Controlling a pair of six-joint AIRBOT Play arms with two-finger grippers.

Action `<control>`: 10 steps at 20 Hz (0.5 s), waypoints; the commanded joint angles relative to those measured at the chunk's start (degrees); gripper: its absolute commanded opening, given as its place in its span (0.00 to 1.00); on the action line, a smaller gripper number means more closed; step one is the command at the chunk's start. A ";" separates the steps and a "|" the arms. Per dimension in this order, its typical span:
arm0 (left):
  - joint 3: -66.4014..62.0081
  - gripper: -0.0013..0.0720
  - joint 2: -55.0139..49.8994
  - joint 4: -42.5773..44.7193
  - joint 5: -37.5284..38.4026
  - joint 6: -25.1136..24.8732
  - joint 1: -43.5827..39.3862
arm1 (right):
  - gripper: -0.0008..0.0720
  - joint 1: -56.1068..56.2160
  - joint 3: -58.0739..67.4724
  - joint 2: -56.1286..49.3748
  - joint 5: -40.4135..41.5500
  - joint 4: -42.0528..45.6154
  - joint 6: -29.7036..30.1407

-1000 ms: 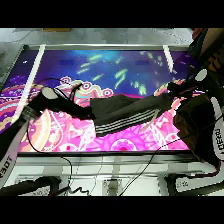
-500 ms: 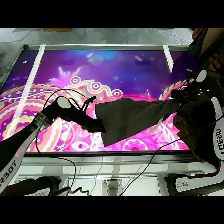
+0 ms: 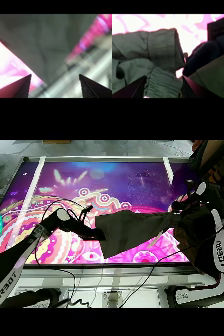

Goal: Fold the clothes and pants, and hang the long-sleeved shirts on hangers.

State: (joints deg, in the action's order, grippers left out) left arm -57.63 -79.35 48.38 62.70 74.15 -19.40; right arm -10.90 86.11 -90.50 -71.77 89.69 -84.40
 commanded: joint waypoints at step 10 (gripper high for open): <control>-0.02 0.96 -15.08 -10.82 -12.44 -0.50 -0.37 | 0.73 -0.02 0.04 0.04 2.58 0.07 0.13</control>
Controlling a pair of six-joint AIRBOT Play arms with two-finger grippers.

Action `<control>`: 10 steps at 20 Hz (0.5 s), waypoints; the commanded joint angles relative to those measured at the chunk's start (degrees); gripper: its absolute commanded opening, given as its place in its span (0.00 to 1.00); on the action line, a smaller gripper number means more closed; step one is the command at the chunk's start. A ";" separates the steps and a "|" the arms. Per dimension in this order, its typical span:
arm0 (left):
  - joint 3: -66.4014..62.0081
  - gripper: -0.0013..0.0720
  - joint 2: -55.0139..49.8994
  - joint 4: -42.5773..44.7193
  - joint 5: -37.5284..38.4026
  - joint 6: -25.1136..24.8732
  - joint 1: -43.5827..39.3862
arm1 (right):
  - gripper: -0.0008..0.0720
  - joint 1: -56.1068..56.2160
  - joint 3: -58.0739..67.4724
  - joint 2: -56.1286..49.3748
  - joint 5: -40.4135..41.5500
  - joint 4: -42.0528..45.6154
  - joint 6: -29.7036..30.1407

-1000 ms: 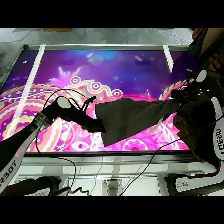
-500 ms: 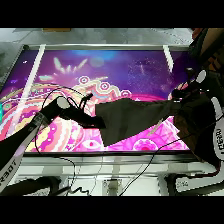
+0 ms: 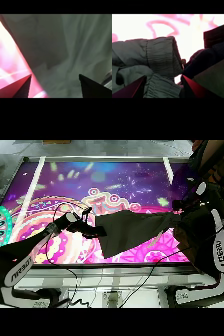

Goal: Fold the clothes and pants, and hang the long-sleeved shirts on hangers.

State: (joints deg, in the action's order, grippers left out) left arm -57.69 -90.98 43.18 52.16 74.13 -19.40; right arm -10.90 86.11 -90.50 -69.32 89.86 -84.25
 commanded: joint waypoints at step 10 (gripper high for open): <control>-2.82 0.03 -3.91 -4.55 -7.08 -7.69 -3.69 | 0.73 -0.02 3.82 0.09 0.17 -4.35 -0.07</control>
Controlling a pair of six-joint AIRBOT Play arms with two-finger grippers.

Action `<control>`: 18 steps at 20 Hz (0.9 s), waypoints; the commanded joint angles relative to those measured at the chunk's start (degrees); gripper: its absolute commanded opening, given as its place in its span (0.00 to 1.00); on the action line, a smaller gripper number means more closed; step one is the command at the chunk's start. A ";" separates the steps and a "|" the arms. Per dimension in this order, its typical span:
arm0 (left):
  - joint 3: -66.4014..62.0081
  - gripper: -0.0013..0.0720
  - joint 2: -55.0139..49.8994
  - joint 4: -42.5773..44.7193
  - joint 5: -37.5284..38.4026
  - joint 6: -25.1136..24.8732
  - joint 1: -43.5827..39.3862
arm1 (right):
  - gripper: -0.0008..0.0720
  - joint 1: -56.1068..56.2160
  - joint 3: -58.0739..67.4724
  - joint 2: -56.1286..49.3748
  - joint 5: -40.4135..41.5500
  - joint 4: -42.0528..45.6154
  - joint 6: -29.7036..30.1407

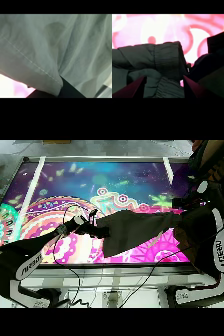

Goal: Fold the clothes and pants, and hang the long-sleeved shirts on hangers.

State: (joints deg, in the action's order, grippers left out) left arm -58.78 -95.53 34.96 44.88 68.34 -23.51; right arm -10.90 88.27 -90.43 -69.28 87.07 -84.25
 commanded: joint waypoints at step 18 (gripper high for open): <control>-8.04 0.05 20.35 48.78 11.89 -8.39 26.10 | 0.96 7.58 -17.22 -4.83 -5.95 -39.52 6.27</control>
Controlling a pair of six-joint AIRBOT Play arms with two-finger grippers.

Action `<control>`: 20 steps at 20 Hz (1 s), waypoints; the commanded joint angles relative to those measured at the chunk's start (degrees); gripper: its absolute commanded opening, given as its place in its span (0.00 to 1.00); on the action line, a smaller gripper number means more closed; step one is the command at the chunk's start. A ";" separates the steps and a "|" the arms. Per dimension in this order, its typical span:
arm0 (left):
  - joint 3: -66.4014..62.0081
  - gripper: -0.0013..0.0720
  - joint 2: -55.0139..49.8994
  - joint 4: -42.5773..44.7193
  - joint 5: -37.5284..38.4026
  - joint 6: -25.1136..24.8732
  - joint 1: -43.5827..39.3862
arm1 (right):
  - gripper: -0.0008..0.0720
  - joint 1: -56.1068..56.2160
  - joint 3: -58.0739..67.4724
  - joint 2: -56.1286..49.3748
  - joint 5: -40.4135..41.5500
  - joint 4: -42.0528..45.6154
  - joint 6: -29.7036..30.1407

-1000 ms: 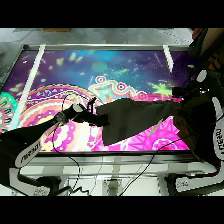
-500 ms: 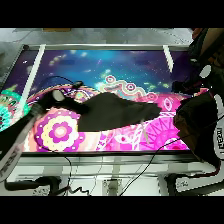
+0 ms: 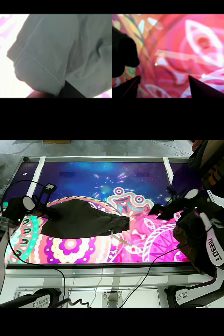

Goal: Fold the clothes and pants, and hang the long-sleeved shirts on hangers.

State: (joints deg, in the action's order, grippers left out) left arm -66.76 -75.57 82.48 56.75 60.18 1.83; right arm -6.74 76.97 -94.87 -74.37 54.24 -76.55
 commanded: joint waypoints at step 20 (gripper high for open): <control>-0.09 0.97 0.39 1.05 0.11 0.70 0.76 | 0.95 17.09 -3.56 -12.72 13.44 -24.59 1.46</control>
State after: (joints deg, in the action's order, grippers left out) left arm -66.81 -75.22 83.55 56.86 60.66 2.52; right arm 8.91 72.16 -106.15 -57.65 32.47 -78.78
